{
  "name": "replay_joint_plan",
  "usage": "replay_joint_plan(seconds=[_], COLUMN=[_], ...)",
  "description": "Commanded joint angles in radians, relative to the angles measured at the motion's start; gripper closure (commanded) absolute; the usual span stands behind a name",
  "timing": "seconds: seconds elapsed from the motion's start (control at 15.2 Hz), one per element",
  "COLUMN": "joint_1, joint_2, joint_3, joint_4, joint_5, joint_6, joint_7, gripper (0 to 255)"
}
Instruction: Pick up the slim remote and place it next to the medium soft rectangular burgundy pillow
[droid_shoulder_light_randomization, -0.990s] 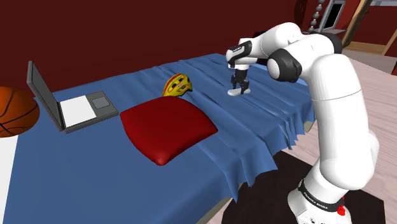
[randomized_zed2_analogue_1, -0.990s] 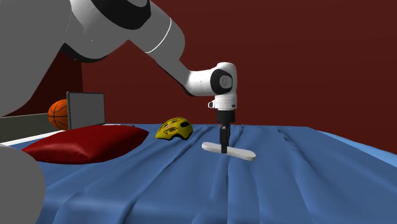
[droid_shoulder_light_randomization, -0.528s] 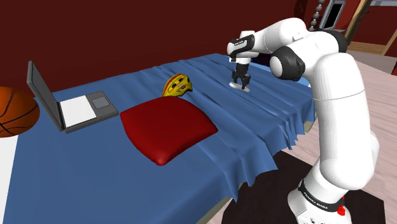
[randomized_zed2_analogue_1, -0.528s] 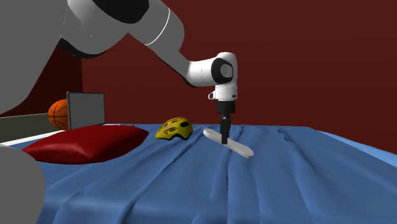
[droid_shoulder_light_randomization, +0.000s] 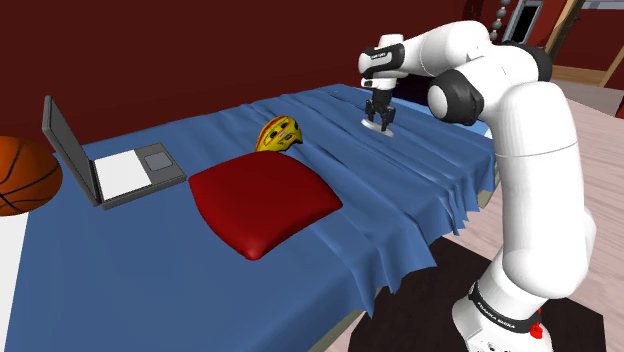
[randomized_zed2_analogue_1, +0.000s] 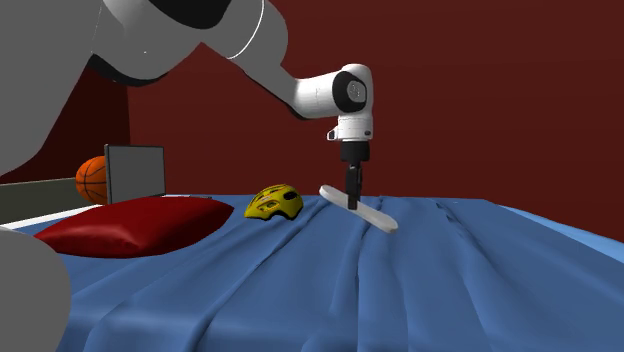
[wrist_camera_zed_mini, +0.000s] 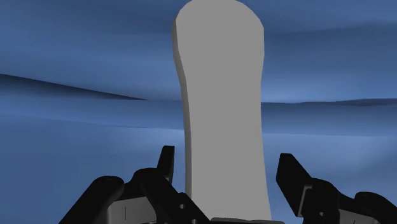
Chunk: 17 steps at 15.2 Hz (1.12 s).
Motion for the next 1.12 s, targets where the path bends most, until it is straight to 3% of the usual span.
replay_joint_plan(seconds=[0.0, 0.86, 1.06], joint_1=[-0.004, -0.035, 0.076], joint_2=[-0.003, -0.002, -0.137], joint_3=[-0.002, -0.007, -0.026], joint_4=[0.025, 0.195, 0.0], joint_5=[-0.003, -0.008, -0.074], joint_6=[-0.027, -0.189, -0.117], joint_7=[0.002, 0.017, 0.068], gripper=[255, 255, 255])
